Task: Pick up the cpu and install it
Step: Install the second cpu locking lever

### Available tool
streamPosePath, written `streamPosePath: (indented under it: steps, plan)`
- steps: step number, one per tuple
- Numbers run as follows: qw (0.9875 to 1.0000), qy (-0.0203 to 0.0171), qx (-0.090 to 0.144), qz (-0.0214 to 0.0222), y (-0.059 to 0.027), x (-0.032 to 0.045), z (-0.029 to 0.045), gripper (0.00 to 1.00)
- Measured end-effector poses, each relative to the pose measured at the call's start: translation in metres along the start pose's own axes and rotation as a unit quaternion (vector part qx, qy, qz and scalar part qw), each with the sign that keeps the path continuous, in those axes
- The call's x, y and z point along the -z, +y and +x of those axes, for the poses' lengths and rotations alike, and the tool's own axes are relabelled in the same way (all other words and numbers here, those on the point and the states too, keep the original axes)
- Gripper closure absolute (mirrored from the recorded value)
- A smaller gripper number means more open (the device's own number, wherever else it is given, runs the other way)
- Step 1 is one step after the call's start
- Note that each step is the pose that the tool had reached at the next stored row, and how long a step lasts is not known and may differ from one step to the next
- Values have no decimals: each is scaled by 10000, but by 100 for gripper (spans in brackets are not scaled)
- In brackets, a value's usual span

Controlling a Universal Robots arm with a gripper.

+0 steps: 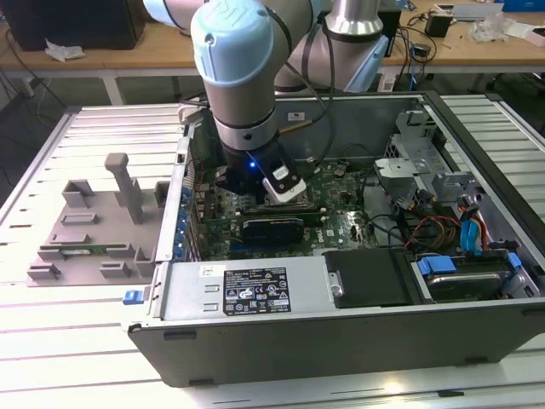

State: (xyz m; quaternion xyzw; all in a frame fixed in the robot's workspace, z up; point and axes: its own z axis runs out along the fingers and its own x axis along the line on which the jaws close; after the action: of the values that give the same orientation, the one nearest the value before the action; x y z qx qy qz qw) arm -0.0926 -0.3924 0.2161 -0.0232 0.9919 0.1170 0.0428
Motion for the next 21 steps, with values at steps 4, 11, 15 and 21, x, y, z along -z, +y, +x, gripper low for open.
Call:
streamPosePath:
  steps: [4, 11, 15, 21]
  plan:
    - [9993, 26, 17, 379, 62, -4, -55, 89]
    - [9988, 32, 24, 479, 261, -63, -175, 89]
    - [9987, 33, 27, 503, 377, -99, -268, 89]
    - [9983, 35, 20, 585, 425, -134, -525, 89]
